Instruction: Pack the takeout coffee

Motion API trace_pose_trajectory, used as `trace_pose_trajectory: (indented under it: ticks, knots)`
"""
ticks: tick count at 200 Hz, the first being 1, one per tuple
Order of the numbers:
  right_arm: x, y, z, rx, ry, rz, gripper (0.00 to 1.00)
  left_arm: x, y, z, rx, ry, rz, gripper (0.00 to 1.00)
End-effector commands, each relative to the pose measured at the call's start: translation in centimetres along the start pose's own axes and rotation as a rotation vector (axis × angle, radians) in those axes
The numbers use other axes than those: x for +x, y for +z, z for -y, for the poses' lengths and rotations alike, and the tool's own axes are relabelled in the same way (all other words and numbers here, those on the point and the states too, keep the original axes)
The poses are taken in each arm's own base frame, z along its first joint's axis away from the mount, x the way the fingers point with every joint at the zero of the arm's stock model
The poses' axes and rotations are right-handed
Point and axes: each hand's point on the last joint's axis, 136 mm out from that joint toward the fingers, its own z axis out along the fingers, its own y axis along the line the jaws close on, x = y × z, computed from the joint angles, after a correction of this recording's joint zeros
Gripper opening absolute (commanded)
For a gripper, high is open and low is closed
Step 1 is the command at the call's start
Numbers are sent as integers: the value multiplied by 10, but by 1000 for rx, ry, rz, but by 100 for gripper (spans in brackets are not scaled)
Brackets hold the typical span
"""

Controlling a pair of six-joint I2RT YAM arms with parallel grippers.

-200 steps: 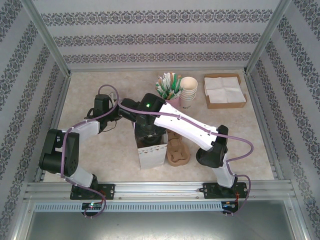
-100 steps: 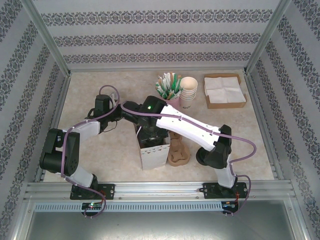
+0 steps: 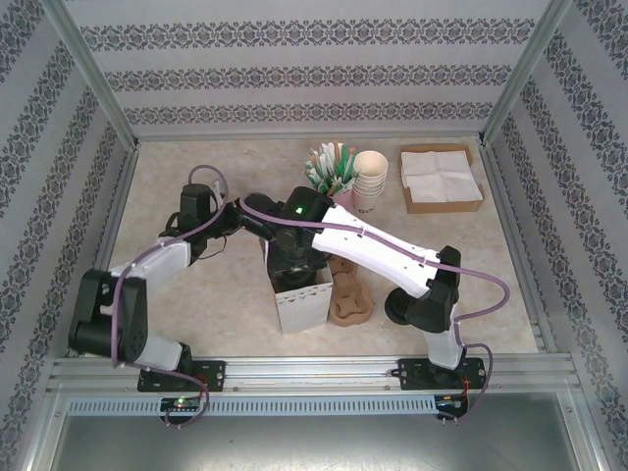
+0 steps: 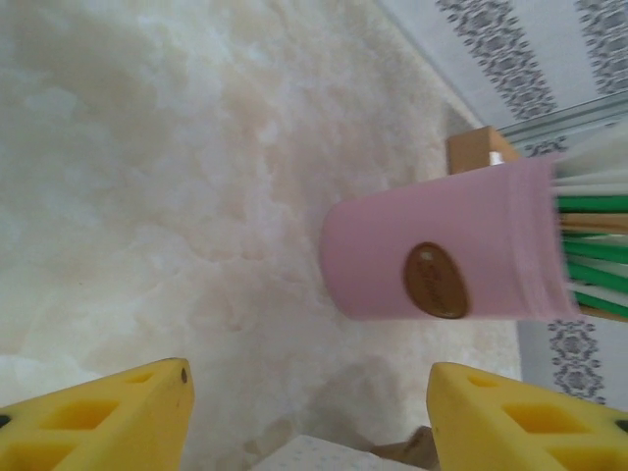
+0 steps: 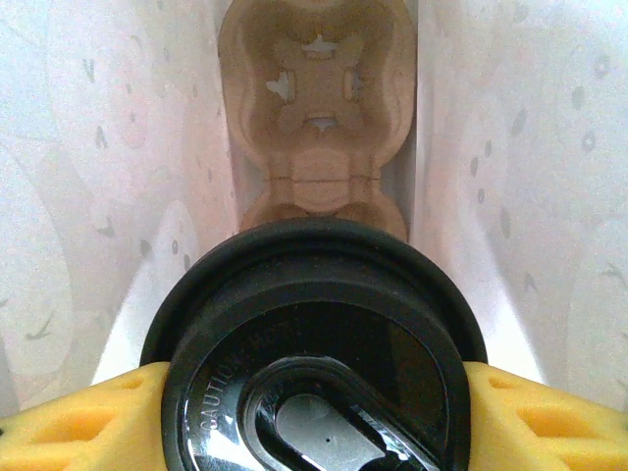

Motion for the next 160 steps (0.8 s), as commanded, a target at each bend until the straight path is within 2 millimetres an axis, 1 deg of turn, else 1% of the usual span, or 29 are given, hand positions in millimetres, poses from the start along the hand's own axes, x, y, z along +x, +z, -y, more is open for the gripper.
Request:
trace_pose_trajectory:
  ticks: [1,15,34,46,63,77,106,126,133,160]
  knots:
    - [2,-12,3,-22,16,21,60,-13,-37,37,50,56,65,62]
    - [1,-12,3,-25,14,24,60,-14,-61,46,52,87,120,58]
    - [2,-12,3,-29,12,25,60,-7,-91,62,100,115,158,55]
    - [2,-13,3,-30,11,28,60,-1,-108,79,164,127,163,54]
    - [3,-11,4,-33,12,29,60,10,-131,109,295,148,141,55]
    - [3,-10,4,-38,13,27,60,18,-146,127,372,156,124,54]
    - [2,-11,4,-46,18,39,60,34,-171,147,475,174,92,52]
    - [3,-11,4,-47,18,41,60,51,-189,162,551,211,38,47]
    - [3,-10,4,-51,18,42,60,57,-196,166,574,231,23,47]
    - [3,-10,4,-54,18,45,60,81,-214,169,619,293,-28,47]
